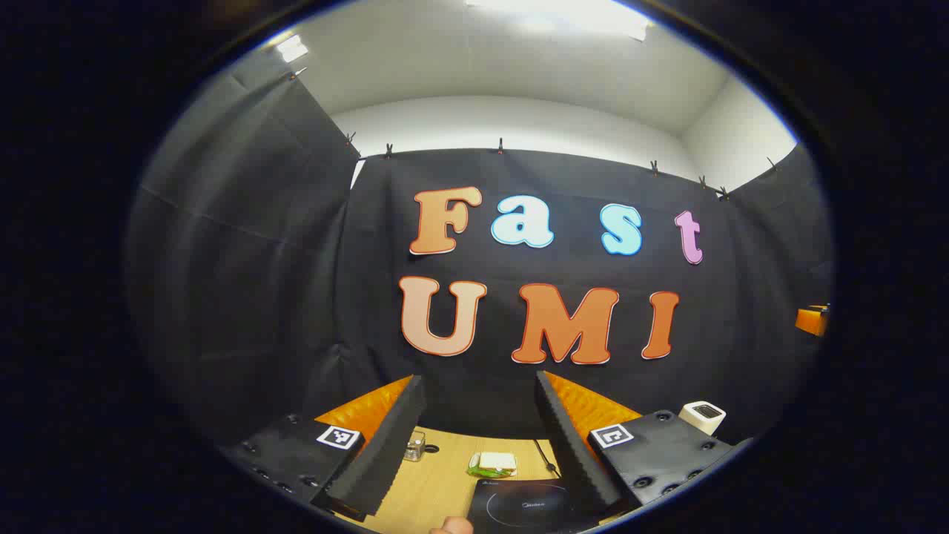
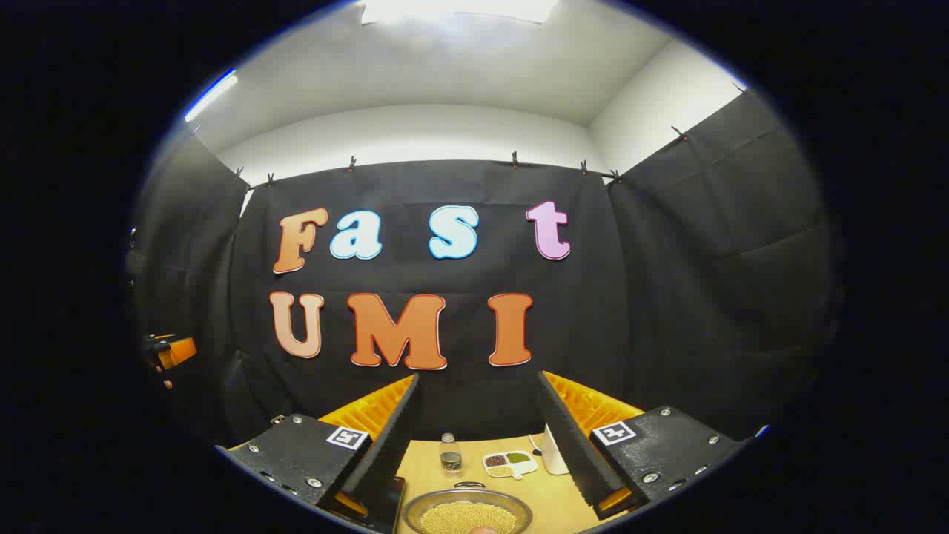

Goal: First push the handle of the pot to place it horizontally, then grasp the pot with both hands and set it on the induction cooktop.

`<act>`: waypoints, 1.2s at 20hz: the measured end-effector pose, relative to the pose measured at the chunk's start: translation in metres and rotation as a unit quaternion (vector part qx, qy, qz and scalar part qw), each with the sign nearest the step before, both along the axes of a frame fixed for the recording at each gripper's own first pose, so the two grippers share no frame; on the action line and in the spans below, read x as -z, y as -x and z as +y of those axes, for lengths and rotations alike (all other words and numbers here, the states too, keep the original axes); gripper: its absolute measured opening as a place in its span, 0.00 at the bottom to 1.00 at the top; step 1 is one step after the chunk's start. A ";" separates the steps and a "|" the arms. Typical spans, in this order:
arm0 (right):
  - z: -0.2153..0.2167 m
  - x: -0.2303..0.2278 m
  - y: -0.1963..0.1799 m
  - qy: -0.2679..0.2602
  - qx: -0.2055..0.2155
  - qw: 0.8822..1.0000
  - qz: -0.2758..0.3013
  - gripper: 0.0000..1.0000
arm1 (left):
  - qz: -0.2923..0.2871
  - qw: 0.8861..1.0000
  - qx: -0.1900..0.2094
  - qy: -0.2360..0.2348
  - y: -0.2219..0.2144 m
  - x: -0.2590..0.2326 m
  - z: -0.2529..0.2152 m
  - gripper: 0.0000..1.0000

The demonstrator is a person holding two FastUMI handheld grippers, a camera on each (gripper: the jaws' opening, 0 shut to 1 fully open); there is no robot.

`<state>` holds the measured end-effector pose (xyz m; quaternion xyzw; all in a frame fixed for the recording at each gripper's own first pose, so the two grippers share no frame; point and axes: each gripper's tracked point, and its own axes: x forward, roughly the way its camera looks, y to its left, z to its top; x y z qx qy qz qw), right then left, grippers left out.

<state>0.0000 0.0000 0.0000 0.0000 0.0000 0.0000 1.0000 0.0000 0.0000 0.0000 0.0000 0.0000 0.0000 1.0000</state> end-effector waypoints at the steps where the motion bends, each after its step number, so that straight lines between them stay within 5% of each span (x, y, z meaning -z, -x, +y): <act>1: 0.006 -0.001 0.001 0.004 -0.006 1.000 0.003 0.94 | 0.001 1.000 -0.001 0.005 0.002 -0.001 0.004 0.97; 19: 0.038 0.003 -0.002 -0.005 -0.034 0.999 0.023 0.95 | 0.018 1.000 -0.012 0.013 0.005 0.000 0.021 0.98; 24: 0.046 0.010 -0.004 0.002 -0.053 0.998 0.027 0.81 | 0.017 1.000 -0.008 0.011 0.005 -0.003 0.016 0.98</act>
